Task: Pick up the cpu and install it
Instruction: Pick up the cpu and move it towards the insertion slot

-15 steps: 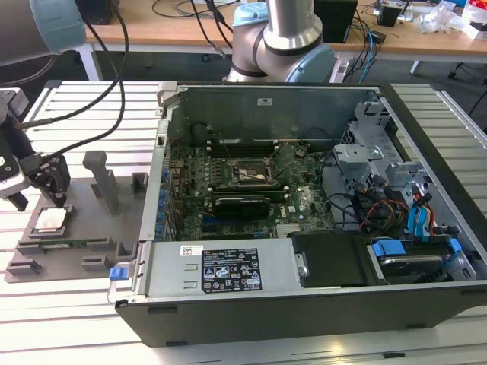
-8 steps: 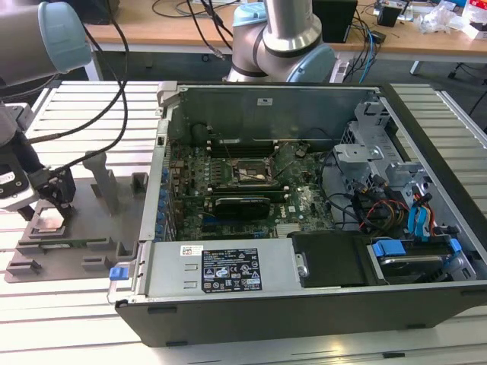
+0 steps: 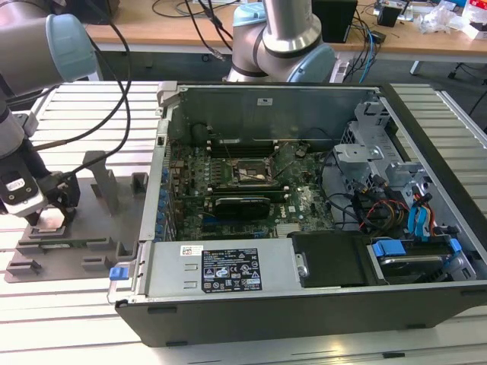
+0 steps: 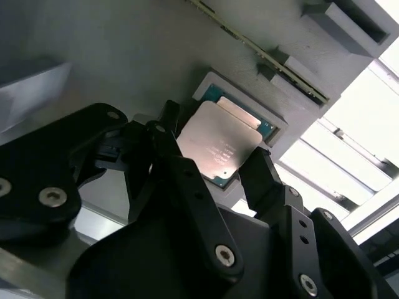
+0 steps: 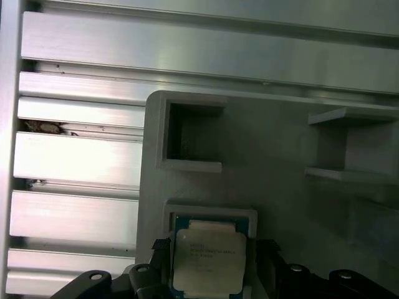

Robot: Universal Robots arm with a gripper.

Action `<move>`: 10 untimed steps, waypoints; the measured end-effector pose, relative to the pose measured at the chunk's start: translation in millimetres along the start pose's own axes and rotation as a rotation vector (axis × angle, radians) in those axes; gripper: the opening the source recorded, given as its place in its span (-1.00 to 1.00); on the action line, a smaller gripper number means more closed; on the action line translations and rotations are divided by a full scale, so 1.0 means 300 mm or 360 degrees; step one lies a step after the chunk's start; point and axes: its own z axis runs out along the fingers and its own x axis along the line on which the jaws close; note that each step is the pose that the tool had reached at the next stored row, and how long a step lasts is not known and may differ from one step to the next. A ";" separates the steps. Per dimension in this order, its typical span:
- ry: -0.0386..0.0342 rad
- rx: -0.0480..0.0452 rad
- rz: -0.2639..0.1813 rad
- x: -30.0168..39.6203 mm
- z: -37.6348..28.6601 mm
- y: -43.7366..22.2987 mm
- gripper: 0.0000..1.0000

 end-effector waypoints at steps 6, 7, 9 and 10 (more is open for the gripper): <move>0.0000 0.0000 0.0000 0.000 0.007 0.000 0.29; 0.0000 0.0000 0.0000 0.000 0.008 0.000 0.11; 0.0000 0.0000 0.0000 0.000 0.008 0.000 0.11; 0.0000 0.0000 0.0000 0.000 0.008 0.000 0.11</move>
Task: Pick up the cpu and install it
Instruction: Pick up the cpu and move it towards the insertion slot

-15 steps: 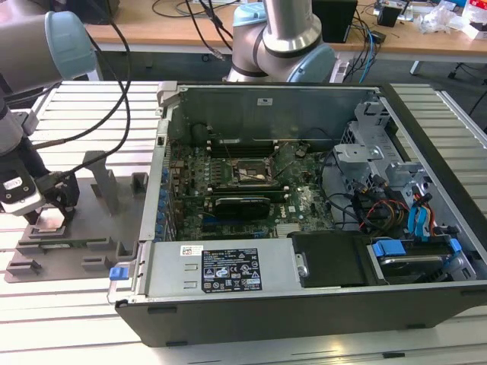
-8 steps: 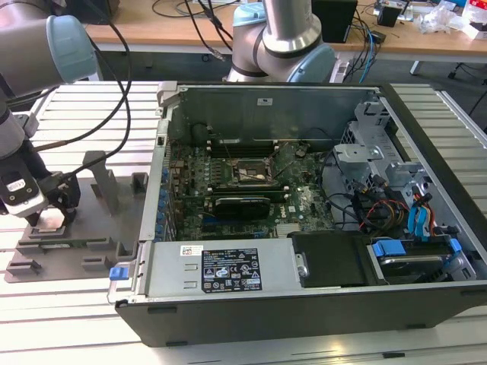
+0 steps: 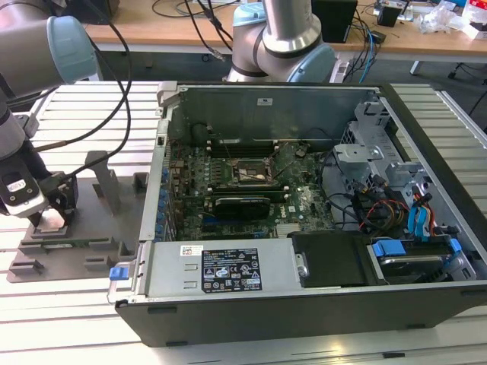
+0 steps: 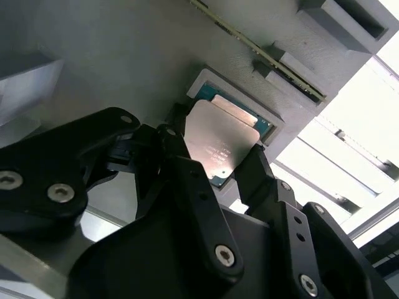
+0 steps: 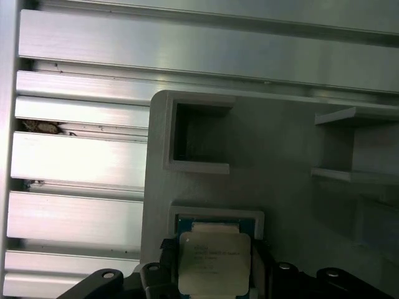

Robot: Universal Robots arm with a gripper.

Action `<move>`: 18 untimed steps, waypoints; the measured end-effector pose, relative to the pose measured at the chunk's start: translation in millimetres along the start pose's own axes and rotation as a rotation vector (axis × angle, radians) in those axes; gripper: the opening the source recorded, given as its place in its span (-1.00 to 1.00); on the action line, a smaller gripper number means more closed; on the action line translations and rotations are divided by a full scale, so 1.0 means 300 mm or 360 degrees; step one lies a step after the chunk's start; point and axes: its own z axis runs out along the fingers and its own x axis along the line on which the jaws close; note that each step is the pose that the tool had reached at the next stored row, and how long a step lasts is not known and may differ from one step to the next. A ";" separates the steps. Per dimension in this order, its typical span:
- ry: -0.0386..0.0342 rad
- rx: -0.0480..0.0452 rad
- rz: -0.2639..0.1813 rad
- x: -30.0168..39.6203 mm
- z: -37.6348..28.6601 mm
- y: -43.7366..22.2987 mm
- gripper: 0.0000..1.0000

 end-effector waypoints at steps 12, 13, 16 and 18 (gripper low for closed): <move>0.0000 0.0000 0.0000 0.000 0.002 0.000 0.11; 0.0000 0.0000 0.0000 0.000 0.002 0.000 0.11; 0.0000 0.0000 0.0000 0.000 0.003 0.000 0.11; 0.0000 0.0000 0.0000 0.000 0.003 0.000 0.11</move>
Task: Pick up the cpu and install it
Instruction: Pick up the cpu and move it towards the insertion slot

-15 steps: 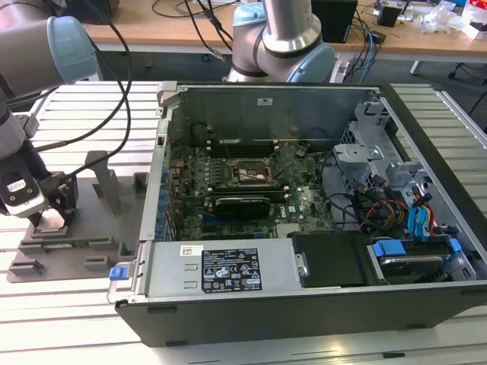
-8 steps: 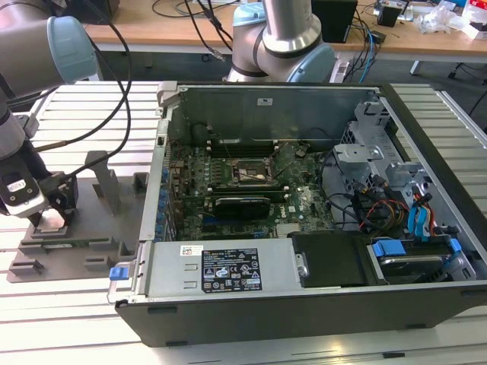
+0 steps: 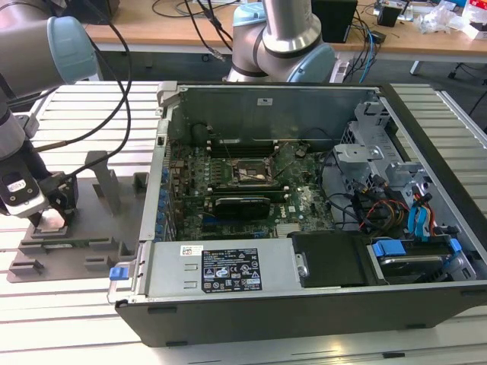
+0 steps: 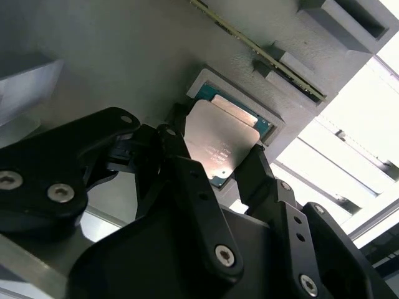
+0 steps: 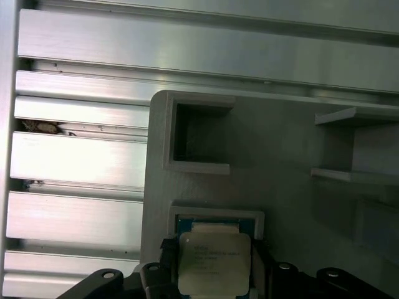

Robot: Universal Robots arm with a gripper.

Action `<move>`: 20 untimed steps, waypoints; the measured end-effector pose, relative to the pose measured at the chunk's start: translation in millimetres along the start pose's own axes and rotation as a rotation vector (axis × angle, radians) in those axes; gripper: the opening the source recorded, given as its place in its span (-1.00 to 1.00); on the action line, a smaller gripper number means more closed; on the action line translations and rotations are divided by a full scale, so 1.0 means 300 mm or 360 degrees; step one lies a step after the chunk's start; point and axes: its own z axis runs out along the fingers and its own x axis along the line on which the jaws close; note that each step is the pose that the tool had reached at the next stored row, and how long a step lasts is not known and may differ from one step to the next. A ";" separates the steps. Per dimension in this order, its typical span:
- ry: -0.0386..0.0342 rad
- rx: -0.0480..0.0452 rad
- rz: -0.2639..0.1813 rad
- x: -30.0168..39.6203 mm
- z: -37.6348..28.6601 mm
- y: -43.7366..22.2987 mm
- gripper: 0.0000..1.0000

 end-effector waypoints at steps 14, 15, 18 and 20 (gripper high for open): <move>0.0000 0.0000 0.0000 -0.002 -0.083 -0.002 0.11; 0.0000 0.0000 0.0000 -0.002 -0.087 -0.002 0.11; 0.0000 0.0000 0.0000 -0.003 -0.098 -0.002 0.11; 0.0000 0.0000 0.0000 -0.003 -0.109 -0.003 0.11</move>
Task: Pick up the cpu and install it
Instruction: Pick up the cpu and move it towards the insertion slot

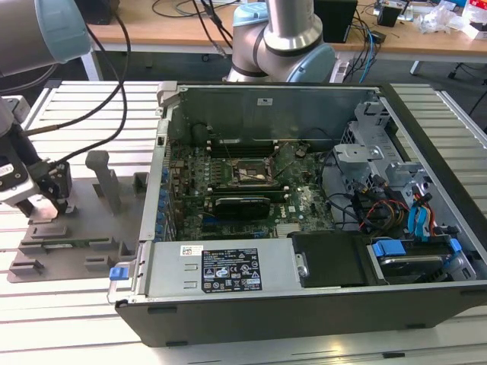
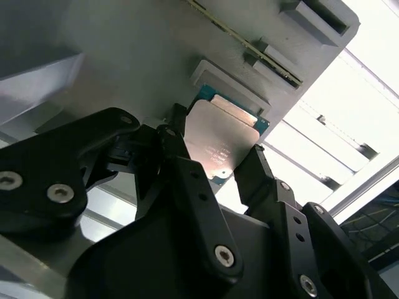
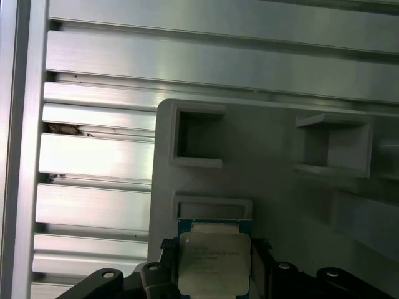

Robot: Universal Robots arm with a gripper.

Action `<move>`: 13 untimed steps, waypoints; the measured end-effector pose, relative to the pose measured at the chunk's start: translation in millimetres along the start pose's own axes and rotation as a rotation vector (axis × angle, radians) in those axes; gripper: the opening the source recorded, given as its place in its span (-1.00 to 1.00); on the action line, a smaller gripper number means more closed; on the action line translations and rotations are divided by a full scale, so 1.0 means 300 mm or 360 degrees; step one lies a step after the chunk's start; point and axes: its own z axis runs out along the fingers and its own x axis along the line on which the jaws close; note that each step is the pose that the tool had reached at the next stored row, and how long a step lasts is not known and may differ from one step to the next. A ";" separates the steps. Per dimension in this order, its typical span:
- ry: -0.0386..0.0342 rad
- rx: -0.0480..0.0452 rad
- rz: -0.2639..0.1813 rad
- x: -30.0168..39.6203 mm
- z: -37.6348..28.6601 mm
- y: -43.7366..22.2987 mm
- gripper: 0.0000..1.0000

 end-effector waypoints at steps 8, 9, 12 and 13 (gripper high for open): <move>0.0000 0.0000 0.0000 -0.001 -0.045 -0.001 0.11; 0.0000 0.0000 0.0000 -0.001 -0.051 -0.001 0.11; 0.0000 0.0000 0.0000 -0.002 -0.064 -0.002 0.11; 0.0000 0.0000 0.0000 -0.002 -0.071 -0.002 0.11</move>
